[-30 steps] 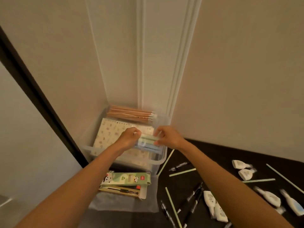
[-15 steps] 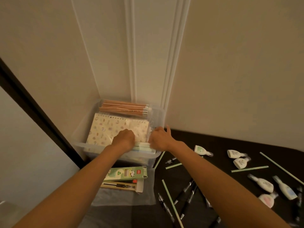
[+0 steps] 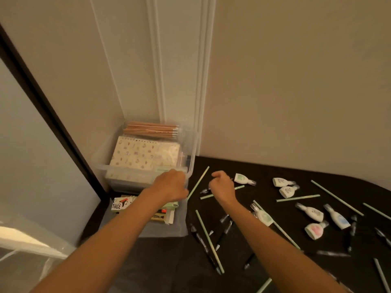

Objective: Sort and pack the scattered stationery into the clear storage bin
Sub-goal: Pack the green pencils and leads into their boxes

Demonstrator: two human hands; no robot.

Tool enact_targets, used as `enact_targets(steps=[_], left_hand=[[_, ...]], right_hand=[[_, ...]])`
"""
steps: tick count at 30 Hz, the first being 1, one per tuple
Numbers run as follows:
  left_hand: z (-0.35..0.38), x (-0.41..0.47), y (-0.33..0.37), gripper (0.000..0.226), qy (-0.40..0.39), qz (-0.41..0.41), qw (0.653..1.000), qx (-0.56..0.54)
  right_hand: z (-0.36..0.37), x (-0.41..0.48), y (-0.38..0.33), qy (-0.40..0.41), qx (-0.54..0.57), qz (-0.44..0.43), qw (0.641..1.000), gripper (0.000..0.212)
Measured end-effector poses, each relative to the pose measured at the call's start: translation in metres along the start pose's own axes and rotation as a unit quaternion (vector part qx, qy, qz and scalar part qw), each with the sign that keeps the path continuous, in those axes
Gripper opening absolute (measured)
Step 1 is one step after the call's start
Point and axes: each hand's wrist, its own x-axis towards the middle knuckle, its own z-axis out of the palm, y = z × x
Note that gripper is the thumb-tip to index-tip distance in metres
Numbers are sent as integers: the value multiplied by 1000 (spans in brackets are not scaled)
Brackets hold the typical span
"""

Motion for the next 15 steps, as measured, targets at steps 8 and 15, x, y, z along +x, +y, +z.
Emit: enact_targets(steps=[8,15], left_hand=[[89,16,-42,55,-27,-42,991,121],[124,25,-52,50,56,10,983,177]], right_hand=[[43,-3,42,-107,-27,27,993,34],[60,5,61,-91,-7,-45,995,32]])
